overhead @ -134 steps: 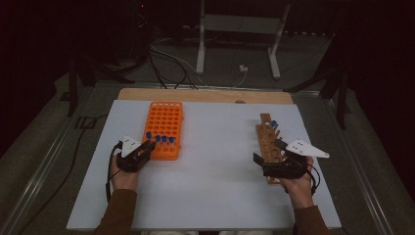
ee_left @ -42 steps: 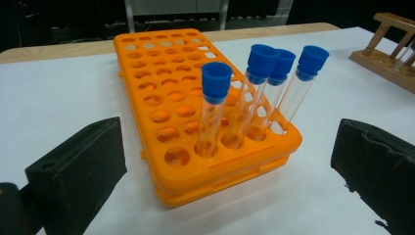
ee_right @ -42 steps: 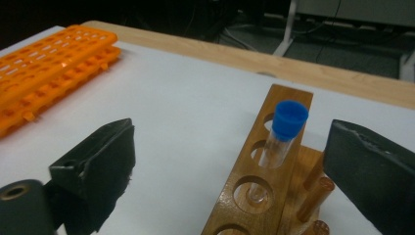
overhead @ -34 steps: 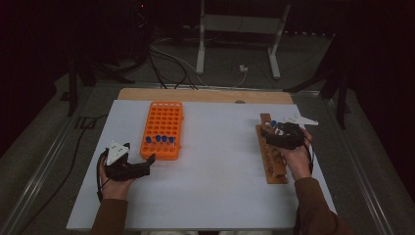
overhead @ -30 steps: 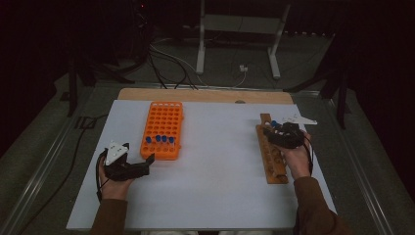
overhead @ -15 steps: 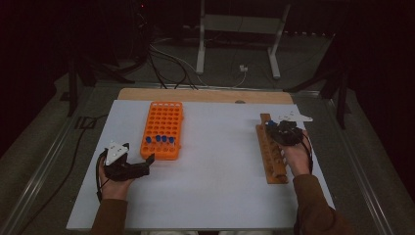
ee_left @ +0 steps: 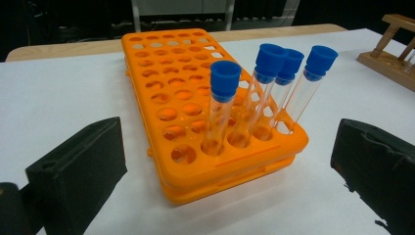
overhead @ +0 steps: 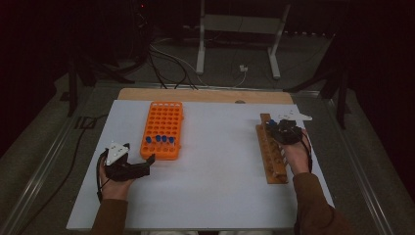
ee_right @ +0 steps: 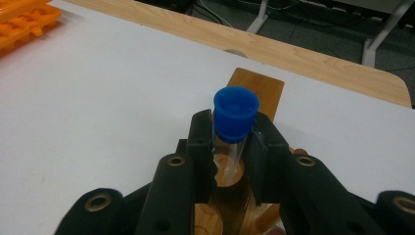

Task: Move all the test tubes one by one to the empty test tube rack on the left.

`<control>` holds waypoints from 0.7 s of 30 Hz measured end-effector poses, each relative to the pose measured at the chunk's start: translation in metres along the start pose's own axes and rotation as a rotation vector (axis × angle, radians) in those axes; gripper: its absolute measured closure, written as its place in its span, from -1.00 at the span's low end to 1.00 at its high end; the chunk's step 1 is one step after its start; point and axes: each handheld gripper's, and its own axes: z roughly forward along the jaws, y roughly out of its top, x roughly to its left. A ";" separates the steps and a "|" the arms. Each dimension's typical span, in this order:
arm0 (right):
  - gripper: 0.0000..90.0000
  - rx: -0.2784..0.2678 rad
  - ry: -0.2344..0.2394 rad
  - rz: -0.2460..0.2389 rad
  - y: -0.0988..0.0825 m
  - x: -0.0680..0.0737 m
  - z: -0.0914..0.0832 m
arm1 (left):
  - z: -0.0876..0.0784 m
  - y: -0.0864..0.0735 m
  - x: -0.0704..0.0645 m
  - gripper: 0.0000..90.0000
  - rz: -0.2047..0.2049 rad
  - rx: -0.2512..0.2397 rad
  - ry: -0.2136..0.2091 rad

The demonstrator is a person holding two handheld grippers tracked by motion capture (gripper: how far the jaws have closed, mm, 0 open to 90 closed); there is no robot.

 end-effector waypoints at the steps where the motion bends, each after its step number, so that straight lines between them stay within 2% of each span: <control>1: 0.69 -0.001 0.001 0.000 0.000 0.000 0.000 | 0.000 0.000 0.000 -0.98 -0.002 0.000 0.000; 11: 0.72 -0.031 0.003 0.004 0.002 0.001 -0.007 | 0.000 0.000 0.000 -0.98 -0.003 -0.001 0.000; 21: 0.72 -0.086 0.014 0.011 0.011 -0.003 -0.027 | 0.001 -0.001 0.000 -0.98 -0.003 0.003 -0.001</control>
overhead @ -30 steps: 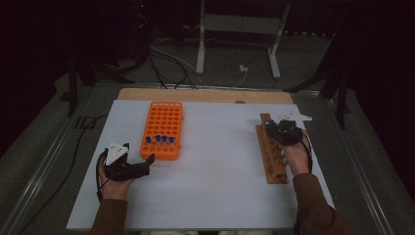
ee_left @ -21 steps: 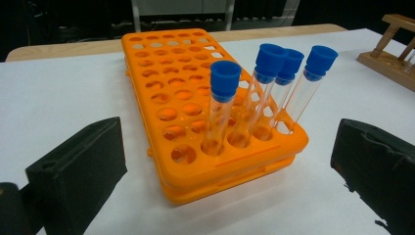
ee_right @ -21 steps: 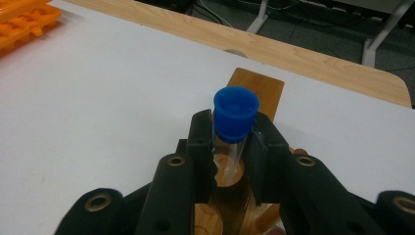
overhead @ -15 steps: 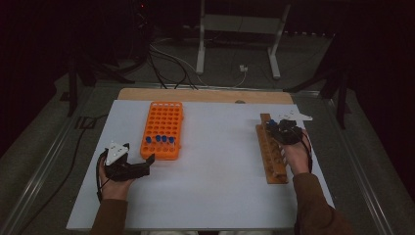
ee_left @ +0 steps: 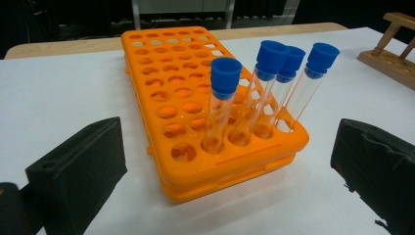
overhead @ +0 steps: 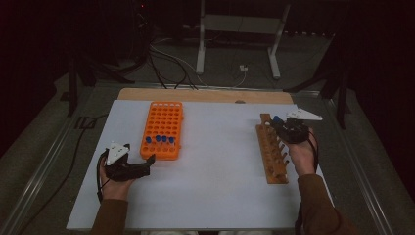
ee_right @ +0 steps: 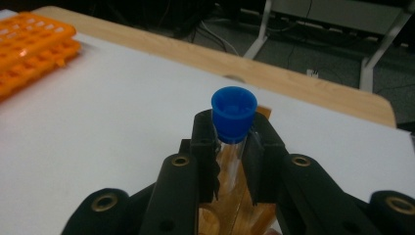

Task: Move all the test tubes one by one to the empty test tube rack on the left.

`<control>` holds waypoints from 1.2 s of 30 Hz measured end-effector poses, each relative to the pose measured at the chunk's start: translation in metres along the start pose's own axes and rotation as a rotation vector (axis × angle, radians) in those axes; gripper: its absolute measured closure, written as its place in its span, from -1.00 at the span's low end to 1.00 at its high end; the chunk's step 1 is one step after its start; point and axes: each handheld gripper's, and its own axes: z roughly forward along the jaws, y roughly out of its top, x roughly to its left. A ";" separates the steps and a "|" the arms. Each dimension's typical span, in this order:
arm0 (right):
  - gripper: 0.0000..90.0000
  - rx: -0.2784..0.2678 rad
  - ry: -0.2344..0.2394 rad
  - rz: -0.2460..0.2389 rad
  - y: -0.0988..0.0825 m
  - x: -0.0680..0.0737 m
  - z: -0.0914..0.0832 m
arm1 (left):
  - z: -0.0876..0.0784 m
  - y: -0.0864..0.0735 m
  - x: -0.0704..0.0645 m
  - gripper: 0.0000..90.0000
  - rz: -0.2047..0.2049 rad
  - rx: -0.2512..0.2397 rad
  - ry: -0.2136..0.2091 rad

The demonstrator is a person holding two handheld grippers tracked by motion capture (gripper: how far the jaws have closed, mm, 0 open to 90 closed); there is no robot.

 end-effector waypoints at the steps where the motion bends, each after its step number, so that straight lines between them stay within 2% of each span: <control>1: 0.72 -0.006 0.003 0.004 0.002 0.000 -0.003 | 0.000 0.000 0.000 -0.98 0.000 -0.001 0.000; 7: 0.72 -0.041 0.007 -0.003 0.012 -0.001 -0.014 | 0.000 0.000 0.000 -0.99 0.000 -0.001 0.002; 12: 0.72 -0.069 0.031 0.016 0.017 -0.001 -0.020 | 0.000 0.000 0.000 -0.99 -0.001 -0.001 0.005; 18: 0.72 -0.083 0.059 0.007 0.021 0.003 -0.025 | 0.000 0.000 0.000 -0.99 0.001 0.002 0.007; 29: 0.72 -0.083 0.106 -0.023 0.025 0.020 -0.024 | 0.000 0.000 0.000 -0.99 -0.002 0.000 0.010; 36: 0.71 -0.079 0.142 -0.052 0.027 0.037 -0.021 | -0.001 0.000 0.001 -0.99 -0.005 -0.002 0.014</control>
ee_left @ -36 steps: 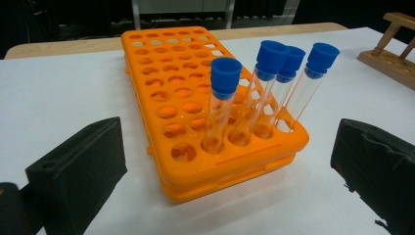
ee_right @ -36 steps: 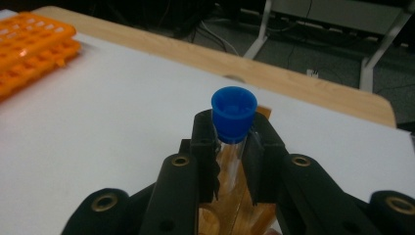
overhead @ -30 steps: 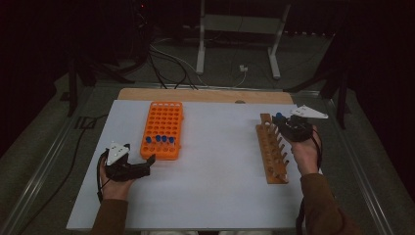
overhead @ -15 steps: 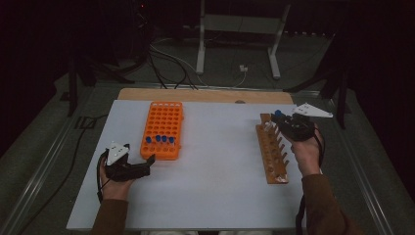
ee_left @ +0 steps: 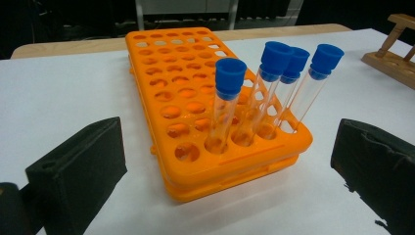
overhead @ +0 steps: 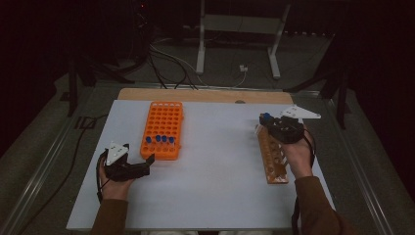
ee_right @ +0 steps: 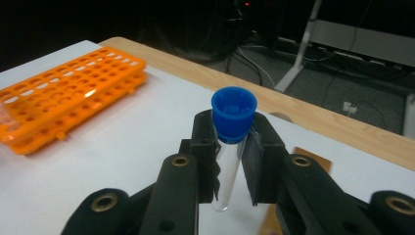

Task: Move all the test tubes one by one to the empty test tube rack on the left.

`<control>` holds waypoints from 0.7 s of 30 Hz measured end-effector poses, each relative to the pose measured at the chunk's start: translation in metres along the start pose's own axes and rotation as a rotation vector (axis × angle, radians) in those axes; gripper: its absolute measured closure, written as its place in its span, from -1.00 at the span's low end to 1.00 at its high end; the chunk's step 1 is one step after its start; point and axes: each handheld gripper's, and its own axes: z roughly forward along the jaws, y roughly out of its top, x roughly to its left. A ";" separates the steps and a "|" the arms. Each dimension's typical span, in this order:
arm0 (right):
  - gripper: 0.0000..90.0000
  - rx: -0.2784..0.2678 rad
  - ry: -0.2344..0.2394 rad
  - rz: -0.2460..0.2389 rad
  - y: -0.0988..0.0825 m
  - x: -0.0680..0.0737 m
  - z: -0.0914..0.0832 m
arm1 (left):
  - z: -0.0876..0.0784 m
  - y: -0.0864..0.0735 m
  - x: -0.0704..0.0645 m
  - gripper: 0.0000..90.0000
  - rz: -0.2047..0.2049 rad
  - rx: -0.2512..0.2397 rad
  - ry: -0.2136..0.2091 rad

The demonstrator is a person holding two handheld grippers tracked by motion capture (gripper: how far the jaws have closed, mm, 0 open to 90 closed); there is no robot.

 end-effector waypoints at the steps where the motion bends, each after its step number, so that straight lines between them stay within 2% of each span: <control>1: 0.71 0.000 0.004 -0.004 0.000 0.003 0.001 | 0.000 0.000 0.000 -0.99 0.000 0.000 0.000; 12: 0.71 -0.005 0.067 -0.039 0.004 0.031 0.009 | -0.001 0.000 0.000 -0.99 -0.006 -0.005 0.001; 21: 0.71 -0.006 0.131 -0.038 0.004 0.053 0.020 | -0.002 0.001 0.000 -0.99 -0.007 -0.009 0.007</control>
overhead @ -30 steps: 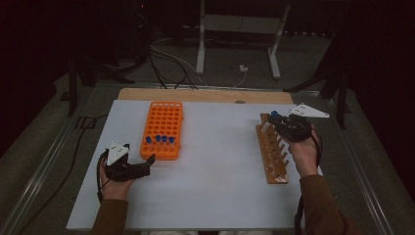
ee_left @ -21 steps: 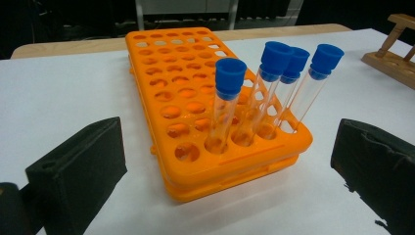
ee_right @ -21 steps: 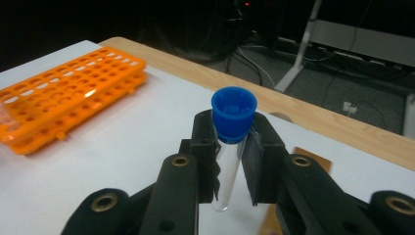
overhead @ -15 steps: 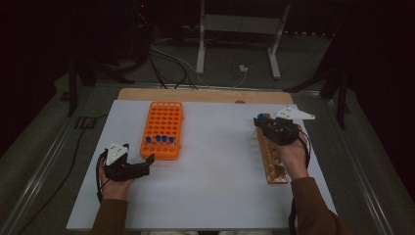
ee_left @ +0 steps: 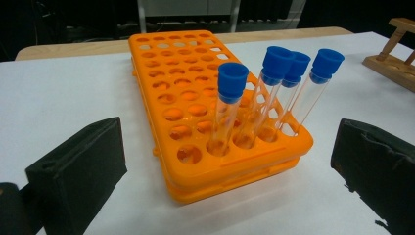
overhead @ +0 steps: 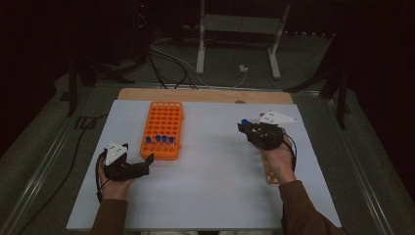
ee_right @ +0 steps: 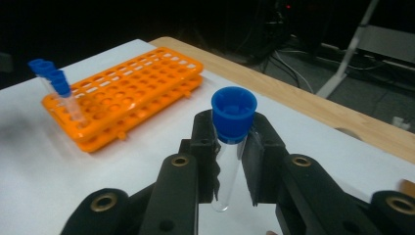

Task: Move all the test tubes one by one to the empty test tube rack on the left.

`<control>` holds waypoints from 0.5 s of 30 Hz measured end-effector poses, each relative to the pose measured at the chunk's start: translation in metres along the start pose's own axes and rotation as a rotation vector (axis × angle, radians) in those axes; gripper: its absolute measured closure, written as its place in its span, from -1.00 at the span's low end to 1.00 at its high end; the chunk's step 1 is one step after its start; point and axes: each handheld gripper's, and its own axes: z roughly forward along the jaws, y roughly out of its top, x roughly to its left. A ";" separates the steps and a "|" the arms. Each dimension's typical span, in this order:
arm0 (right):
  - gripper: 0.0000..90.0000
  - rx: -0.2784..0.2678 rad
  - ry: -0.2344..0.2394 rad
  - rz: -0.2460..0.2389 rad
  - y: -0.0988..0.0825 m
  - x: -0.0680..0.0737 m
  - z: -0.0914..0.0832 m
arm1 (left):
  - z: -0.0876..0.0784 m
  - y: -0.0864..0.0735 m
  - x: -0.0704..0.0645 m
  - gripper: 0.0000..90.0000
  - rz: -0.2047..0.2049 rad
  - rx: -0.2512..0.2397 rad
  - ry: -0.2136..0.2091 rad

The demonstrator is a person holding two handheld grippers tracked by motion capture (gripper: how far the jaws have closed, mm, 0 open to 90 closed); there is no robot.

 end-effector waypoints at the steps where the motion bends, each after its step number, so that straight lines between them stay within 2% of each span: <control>1: 0.71 -0.001 0.008 -0.003 0.000 0.002 0.002 | 0.000 0.000 0.000 -0.99 0.000 -0.001 0.000; 15: 0.71 -0.004 0.074 0.003 0.004 0.025 0.014 | -0.001 0.001 -0.001 -0.99 0.007 -0.002 0.012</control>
